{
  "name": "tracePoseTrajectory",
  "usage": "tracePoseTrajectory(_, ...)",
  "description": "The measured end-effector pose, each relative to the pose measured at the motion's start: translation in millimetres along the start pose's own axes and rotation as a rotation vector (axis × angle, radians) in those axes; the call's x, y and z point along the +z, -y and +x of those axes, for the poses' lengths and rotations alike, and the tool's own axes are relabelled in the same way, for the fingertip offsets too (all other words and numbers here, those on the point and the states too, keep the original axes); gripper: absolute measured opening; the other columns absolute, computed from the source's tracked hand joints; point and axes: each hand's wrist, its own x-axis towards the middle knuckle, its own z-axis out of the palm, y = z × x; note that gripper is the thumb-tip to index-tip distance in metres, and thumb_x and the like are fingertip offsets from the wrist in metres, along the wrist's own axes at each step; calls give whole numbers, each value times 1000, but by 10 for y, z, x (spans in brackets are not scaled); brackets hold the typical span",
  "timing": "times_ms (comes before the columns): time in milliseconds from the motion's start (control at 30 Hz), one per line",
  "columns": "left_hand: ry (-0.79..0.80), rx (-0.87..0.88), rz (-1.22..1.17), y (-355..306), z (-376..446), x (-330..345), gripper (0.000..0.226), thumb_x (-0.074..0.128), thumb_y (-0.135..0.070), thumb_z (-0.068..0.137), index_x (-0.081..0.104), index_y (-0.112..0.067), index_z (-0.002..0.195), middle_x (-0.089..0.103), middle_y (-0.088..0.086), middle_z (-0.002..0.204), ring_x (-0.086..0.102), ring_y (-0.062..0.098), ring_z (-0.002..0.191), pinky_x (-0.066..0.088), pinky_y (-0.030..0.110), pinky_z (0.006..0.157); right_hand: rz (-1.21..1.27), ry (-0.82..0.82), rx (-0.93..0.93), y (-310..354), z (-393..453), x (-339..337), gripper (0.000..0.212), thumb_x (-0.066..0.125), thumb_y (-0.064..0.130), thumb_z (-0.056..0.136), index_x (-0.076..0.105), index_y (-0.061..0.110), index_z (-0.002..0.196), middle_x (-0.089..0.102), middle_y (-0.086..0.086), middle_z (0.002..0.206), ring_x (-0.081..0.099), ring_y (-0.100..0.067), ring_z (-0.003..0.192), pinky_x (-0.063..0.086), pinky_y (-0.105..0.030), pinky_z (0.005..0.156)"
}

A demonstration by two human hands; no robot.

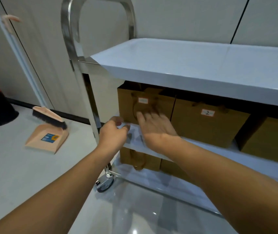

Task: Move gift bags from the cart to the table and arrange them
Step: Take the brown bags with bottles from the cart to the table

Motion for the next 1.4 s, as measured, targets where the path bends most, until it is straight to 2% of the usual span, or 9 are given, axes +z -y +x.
tracePoseTrajectory(133, 12, -50, -126, -111, 127, 0, 47, 61, -39, 99, 47, -23, 141, 54, 0, 139, 53, 24, 123, 40, 31, 89, -111, 78, 67, 83, -49, 10, 54, 56, 23, 94, 38, 14, 143, 69, -4, 106, 60, -28, 102, 30, -46, 102)
tracePoseTrajectory(267, -31, -144, -327, -177, 261, 4, 67, 60, -51, 96, 31, -26, 151, 46, 6, 147, 49, 32, 131, 44, 43, 106, 29, -169, -32, 252, -365, -90, 48, 63, 13, 81, 46, 14, 126, 69, -4, 84, 61, -30, 88, 31, -50, 94)
tracePoseTrajectory(367, 16, -303, -575, -235, 283, -3, 78, 65, -55, 90, 25, -34, 154, 50, 5, 144, 55, 32, 120, 51, 51, 100, 47, -344, -70, 293, -469, -24, 51, 78, 9, 57, 59, 13, 104, 61, -1, 59, 58, -26, 62, 42, -44, 83)
tracePoseTrajectory(533, 19, -466, -877, -315, 312, 28, 40, 67, -20, 92, 58, -19, 131, 75, 14, 102, 74, 31, 89, 62, 47, 78, 132, -700, -343, 227, -567, 135, 21, 59, -9, 73, 66, 9, 81, 47, -3, 53, 31, -21, 55, 40, -36, 75)
tracePoseTrajectory(667, -77, -533, -908, -305, 249, 17, 37, 54, 0, 89, 61, -12, 123, 71, 17, 104, 73, 35, 88, 63, 49, 71, 375, -790, -293, 272, -668, 25, 25, 58, -3, 82, 71, 7, 100, 55, -4, 62, 48, -24, 53, 40, -35, 45)
tracePoseTrajectory(767, -156, -491, -779, -253, 95, 39, 45, 54, 5, 88, 55, -18, 127, 67, 13, 106, 69, 33, 92, 62, 50, 78, 381, -652, -8, 233, -672, -180, 43, 72, 4, 78, 62, 10, 119, 60, -6, 85, 59, -25, 62, 47, -35, 44)
tracePoseTrajectory(900, -174, -477, -746, -150, -190, 83, 48, 53, 6, 89, 51, -26, 125, 67, 8, 107, 69, 30, 93, 62, 48, 81, 304, -96, 142, 175, -622, -392, 58, 70, 29, 85, 44, 20, 136, 44, -8, 136, 61, -31, 106, 50, -39, 78)
tracePoseTrajectory(1133, -227, -517, -752, 0, -525, 116, 62, 52, 8, 82, 51, -35, 126, 66, 5, 109, 67, 27, 96, 61, 49, 83, 374, 202, 54, 257, -601, -358, 8, 68, 19, 85, 68, 22, 92, 65, 0, 86, 64, -25, 82, 56, -38, 71)
tracePoseTrajectory(1400, -284, -687, -674, -474, -941, -236, 51, 59, -3, 55, 57, -29, 98, 71, 15, 102, 72, 37, 89, 62, 55, 77, 511, 166, 32, 128, -1152, -899, 24, 59, 15, 88, 71, 26, 105, 67, -3, 102, 64, -31, 96, 46, -32, 70)
